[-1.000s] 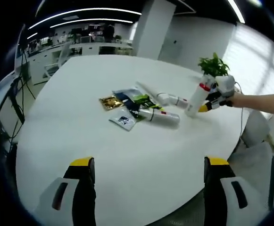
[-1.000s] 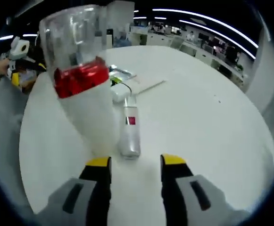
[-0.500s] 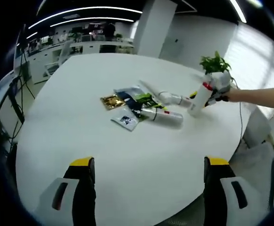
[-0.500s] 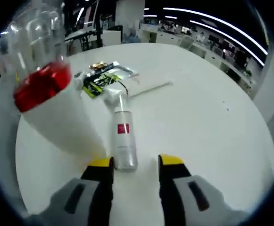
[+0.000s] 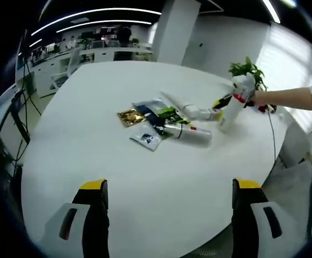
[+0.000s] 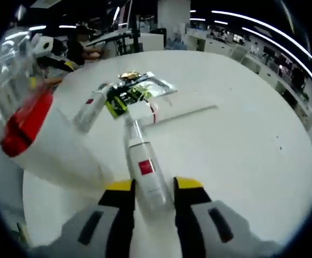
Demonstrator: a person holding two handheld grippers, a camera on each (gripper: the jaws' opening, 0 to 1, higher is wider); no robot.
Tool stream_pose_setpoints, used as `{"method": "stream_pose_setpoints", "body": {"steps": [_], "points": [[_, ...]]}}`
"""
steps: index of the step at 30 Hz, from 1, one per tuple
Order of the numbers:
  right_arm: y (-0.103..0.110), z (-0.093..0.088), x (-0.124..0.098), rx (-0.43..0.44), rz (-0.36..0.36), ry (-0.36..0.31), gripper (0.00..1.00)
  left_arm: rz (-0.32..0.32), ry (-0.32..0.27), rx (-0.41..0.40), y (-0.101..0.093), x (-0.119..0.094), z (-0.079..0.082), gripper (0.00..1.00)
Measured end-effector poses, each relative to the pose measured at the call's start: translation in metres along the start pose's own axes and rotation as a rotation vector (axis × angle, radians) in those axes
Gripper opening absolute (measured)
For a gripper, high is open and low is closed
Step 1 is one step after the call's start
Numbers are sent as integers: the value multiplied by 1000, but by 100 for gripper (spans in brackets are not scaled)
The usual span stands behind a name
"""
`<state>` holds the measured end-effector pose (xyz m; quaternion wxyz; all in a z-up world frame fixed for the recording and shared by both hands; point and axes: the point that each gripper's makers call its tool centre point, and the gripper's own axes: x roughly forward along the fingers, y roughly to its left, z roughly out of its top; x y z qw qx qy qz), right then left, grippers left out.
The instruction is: Arrange the skincare products in the storage area until every visible bottle or jar stands upright without overlapping.
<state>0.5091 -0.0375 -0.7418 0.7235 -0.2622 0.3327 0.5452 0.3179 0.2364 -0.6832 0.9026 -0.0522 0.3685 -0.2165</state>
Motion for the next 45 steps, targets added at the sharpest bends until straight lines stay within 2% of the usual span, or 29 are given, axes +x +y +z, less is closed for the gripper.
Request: {"method": "stream_pose_setpoints", "body": {"steps": [14, 21, 37, 39, 40, 45], "points": [[2, 15, 21, -66, 82, -29, 28, 15, 11, -10, 8, 2, 0, 94], [4, 18, 24, -95, 101, -32, 22, 12, 17, -10, 7, 6, 1, 94], [-6, 13, 22, -24, 46, -13, 21, 5, 11, 1, 4, 7, 6, 93], [-6, 12, 20, -40, 31, -7, 21, 5, 10, 1, 4, 7, 6, 93], [-9, 12, 17, -60, 1, 6, 21, 5, 9, 0, 3, 6, 6, 93], [-6, 17, 9, -47, -8, -10, 21, 1, 7, 1, 1, 6, 6, 93]]}}
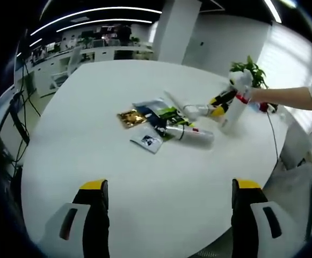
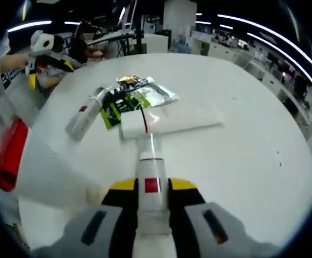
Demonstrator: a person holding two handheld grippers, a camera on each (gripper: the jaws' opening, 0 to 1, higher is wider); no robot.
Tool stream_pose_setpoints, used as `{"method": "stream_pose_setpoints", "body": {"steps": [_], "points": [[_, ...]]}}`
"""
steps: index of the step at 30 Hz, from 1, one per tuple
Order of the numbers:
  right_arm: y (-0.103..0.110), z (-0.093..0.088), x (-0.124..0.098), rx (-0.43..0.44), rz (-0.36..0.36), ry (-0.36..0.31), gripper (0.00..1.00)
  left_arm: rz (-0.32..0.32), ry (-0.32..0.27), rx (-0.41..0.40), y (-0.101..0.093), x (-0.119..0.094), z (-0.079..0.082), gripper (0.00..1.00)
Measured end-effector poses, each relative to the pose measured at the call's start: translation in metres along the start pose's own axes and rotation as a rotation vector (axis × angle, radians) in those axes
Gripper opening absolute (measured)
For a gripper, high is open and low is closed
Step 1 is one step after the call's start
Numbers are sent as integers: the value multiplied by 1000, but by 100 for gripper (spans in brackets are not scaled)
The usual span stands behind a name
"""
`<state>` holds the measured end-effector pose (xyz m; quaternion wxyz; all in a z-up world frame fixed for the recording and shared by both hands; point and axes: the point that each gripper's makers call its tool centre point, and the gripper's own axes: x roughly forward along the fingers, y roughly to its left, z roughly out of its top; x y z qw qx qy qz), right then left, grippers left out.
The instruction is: Arrange the skincare products in the storage area until every visible bottle or jar stands upright without overlapping.
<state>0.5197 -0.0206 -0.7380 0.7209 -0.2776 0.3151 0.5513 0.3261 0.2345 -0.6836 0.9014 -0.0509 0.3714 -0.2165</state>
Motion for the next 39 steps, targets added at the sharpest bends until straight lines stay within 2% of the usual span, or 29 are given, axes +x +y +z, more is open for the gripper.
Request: {"method": "stream_pose_setpoints", "body": {"steps": [6, 14, 22, 29, 39], "points": [[0, -6, -15, 15, -29, 3, 20, -14, -10, 13, -6, 2, 6, 93], [2, -5, -40, 16, -94, -14, 20, -29, -19, 38, -12, 1, 13, 93], [2, -15, -65, 53, -156, -14, 20, -45, -26, 59, -21, -1, 16, 93], [15, -33, -87, 90, -202, 0, 20, -61, -38, 65, -29, -4, 18, 93], [36, -66, -126, 192, -283, -6, 20, -90, -63, 76, -43, -7, 23, 93]]}}
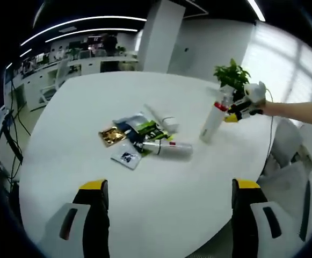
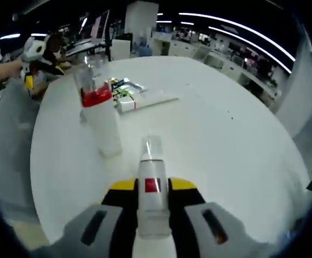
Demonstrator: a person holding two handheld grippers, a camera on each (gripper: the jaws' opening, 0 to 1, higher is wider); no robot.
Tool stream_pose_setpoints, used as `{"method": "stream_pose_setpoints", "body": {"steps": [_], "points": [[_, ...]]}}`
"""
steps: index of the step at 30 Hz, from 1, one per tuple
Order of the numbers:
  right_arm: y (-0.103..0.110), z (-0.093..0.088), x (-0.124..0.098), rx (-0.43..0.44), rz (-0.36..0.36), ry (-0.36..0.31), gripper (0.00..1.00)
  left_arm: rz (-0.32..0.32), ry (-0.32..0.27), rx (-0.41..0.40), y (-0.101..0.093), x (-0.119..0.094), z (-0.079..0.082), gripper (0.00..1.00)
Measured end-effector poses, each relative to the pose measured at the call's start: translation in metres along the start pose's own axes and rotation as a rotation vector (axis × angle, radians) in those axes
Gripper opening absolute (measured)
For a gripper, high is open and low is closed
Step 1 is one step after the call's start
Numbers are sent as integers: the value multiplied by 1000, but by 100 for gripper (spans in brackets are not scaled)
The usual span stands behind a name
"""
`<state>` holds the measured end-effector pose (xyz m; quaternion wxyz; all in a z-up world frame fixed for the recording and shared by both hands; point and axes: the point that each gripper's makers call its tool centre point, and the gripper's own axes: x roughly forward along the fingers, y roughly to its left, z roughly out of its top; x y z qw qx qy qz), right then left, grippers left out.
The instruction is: Arrange the skincare products in the storage area until every visible bottle or jar stands upright without overlapping.
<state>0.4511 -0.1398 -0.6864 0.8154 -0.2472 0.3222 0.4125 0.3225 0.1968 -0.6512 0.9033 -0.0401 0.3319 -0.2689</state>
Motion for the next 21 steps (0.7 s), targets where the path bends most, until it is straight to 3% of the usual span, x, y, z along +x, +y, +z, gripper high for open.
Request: {"method": "stream_pose_setpoints", "body": {"steps": [6, 7, 21], "points": [[14, -14, -23, 43, -35, -10, 20, -22, -8, 5, -9, -2, 2, 93], [33, -17, -35, 55, -43, -23, 20, -24, -6, 5, -10, -2, 2, 93], [92, -13, -48, 83, -41, -72, 20, -78, -1, 46, -39, -9, 2, 93]]}}
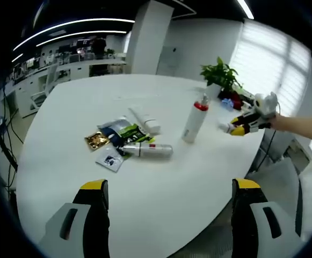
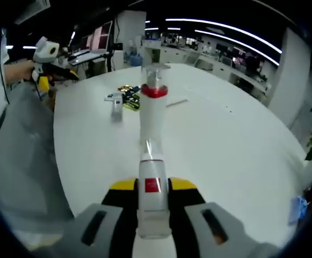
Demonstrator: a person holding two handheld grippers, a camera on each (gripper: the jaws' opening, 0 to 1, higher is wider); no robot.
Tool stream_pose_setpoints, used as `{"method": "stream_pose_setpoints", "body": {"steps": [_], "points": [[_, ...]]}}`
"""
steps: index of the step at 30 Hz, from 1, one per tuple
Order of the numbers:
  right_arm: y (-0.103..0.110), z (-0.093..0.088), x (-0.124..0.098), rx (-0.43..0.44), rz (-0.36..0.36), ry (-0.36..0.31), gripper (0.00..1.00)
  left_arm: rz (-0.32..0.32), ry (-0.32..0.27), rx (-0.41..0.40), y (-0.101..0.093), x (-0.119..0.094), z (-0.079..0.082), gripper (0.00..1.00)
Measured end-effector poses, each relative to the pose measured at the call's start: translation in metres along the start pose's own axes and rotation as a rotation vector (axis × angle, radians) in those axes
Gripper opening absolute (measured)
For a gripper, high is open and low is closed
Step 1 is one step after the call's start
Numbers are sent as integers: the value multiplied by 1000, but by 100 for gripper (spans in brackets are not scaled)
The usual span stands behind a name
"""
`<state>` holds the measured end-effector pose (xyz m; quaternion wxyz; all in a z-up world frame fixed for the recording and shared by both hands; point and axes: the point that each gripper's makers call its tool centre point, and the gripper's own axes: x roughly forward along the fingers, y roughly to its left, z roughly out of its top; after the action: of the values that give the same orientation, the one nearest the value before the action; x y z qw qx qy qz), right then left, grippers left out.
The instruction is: Arrange the skincare products in the storage area until every visible bottle or jar stands upright without overlapping.
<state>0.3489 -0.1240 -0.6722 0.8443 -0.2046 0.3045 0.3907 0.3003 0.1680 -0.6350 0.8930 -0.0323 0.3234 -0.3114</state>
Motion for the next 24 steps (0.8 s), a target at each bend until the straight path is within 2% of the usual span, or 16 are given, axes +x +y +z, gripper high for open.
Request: {"method": "stream_pose_setpoints", "body": {"steps": [5, 11, 18, 24], "points": [[17, 14, -5, 5, -1, -45, 20, -16, 1, 8, -7, -3, 0, 93], [40, 34, -8, 9, 5, -104, 20, -37, -40, -28, -16, -7, 7, 92], [59, 48, -10, 4, 22, -153, 20, -58, -70, -28, -28, -12, 14, 93], [76, 68, -9, 11, 33, -204, 20, -103, -114, -80, -44, -17, 24, 93]]}}
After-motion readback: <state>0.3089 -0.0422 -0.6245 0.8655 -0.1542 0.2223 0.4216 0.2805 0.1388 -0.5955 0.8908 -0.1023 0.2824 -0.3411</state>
